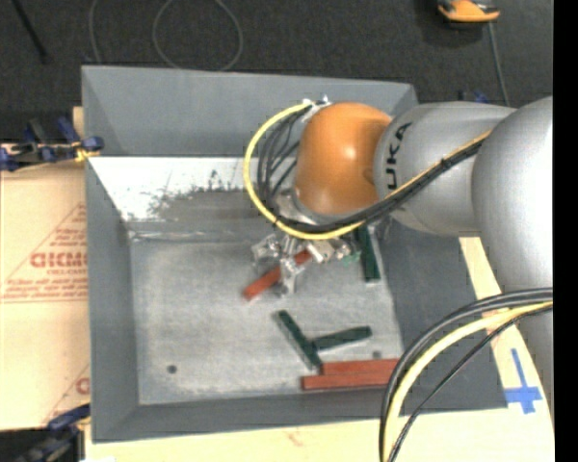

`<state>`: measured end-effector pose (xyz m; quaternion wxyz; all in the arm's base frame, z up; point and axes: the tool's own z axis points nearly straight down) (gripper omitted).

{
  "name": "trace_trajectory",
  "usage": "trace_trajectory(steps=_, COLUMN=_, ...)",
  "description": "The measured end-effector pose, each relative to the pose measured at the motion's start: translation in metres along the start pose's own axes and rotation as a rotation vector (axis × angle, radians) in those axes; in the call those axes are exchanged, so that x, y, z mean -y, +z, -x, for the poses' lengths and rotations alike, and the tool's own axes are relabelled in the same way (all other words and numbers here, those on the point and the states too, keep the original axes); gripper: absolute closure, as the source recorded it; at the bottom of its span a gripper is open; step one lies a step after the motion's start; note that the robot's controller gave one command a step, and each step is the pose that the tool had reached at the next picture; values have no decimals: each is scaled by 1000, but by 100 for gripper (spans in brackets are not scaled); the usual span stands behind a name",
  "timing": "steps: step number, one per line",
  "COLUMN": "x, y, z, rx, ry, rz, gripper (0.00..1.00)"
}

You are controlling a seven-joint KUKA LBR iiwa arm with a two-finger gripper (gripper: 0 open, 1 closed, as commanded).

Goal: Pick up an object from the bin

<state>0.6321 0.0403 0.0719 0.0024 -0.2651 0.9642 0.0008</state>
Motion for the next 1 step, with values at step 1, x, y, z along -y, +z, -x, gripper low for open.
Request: trace_trajectory(steps=1, x=-27, y=-155, z=7, rx=7, ry=-48, rz=-6, gripper=100)
